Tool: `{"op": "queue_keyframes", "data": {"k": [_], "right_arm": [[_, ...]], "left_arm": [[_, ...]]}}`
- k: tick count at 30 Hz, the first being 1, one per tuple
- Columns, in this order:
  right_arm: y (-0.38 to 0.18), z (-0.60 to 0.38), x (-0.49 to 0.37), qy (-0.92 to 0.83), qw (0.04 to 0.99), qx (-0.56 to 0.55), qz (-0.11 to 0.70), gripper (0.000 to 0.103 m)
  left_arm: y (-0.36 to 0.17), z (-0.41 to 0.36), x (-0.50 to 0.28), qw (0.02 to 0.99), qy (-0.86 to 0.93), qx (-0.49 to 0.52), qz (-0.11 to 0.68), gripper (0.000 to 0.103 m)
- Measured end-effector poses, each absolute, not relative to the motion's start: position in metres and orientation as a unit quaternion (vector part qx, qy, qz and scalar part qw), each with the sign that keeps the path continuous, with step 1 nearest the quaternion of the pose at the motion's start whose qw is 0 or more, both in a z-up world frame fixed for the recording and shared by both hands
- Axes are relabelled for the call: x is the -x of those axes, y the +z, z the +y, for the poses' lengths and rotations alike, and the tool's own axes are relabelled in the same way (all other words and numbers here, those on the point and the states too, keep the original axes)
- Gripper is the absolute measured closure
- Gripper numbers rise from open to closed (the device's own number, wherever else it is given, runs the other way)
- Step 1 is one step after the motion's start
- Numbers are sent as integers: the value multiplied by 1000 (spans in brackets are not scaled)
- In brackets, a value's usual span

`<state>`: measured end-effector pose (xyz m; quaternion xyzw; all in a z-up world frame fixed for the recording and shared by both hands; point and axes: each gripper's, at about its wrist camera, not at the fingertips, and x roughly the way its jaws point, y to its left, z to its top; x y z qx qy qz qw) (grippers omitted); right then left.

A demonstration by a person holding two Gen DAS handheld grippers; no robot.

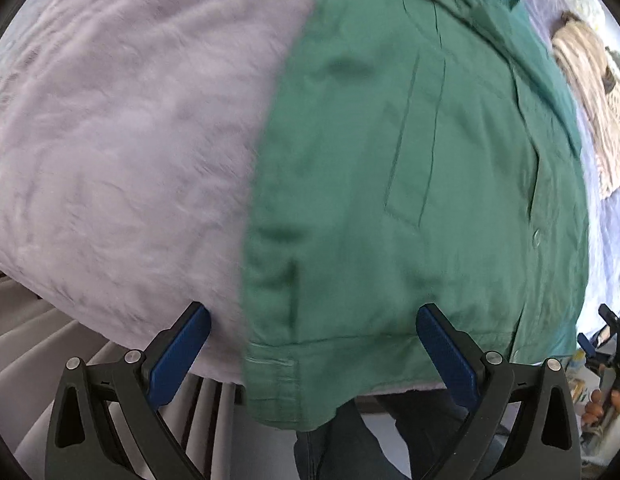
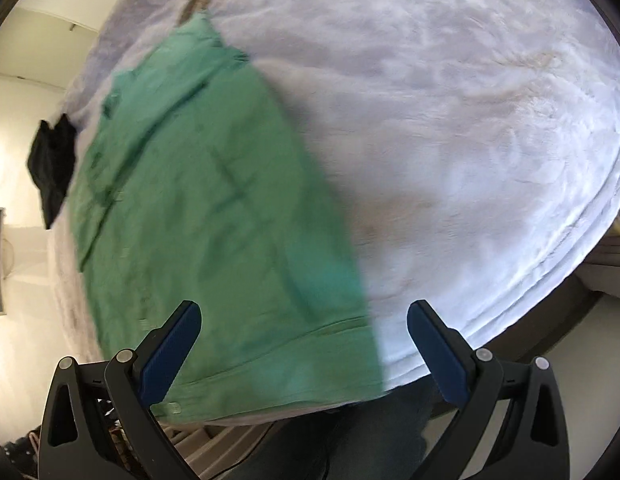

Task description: Fold large clothes

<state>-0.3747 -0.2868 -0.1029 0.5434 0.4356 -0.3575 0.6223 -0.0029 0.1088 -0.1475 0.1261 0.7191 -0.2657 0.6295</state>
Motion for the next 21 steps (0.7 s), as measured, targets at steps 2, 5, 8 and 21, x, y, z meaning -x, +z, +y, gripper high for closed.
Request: {"op": "queue_keyframes", "data": {"k": [2, 5, 8, 21], "right_arm": [[-118, -289, 381, -349, 609, -556, 446, 0], [-138, -282, 382, -311, 595, -593, 445, 0], [-134, -271, 370, -246, 618, -627, 406, 0], [-146, -259, 353, -269, 584, -645, 413, 91]], "left_arm": [[-151, 106, 7, 624, -269, -127, 723, 0], [-154, 104, 10, 612, -277, -122, 731, 0], [-156, 99, 12, 600, -286, -122, 737, 1], [-146, 105, 5, 579, -346, -79, 734, 84]]}}
